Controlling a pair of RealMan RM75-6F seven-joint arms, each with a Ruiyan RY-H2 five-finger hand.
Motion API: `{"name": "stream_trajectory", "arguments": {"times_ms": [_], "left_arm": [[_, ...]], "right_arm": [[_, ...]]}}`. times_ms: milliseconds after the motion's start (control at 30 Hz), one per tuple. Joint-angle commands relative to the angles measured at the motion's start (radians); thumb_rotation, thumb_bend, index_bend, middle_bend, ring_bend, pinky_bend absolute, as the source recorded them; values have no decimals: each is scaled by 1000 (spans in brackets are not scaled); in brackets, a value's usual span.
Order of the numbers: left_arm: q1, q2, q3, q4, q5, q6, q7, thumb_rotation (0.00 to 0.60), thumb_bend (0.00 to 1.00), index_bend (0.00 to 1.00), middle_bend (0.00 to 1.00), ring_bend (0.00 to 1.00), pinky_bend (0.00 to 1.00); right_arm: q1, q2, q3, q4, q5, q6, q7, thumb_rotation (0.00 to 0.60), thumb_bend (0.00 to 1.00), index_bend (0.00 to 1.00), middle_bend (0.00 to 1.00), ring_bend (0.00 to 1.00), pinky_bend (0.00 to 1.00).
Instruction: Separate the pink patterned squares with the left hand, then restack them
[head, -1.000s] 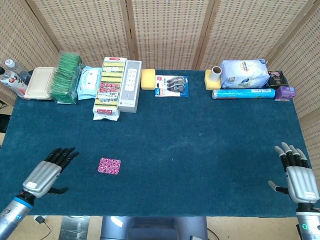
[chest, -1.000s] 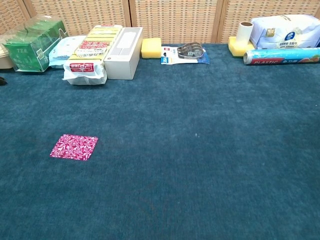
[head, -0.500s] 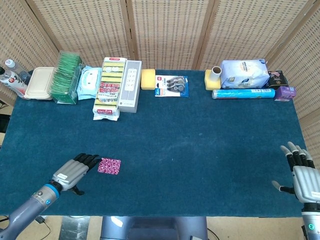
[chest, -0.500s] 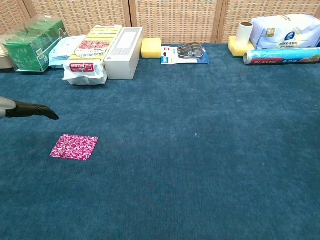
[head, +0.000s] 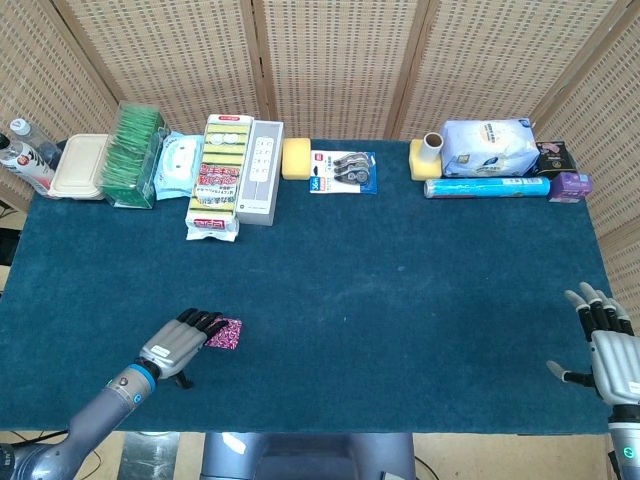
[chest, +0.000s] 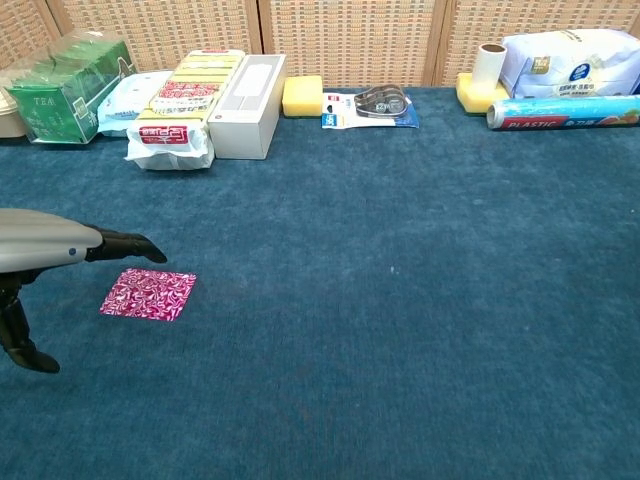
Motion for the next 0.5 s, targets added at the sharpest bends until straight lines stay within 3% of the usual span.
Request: {"name": "stream_trajectory", "arguments": {"times_ms": [33, 500], "left_arm": [[-21, -29, 19, 6, -39, 8, 16, 600, 73, 0, 0, 0, 24], [-61, -66, 66, 7, -95, 53, 51, 600, 72, 0, 0, 0, 24]], "right_arm": [[0, 4, 2, 2, 2, -1, 9, 600, 0, 98, 19, 12, 16], [1, 10, 2, 6, 6, -8, 32, 600, 0, 98, 19, 12, 16]]}}
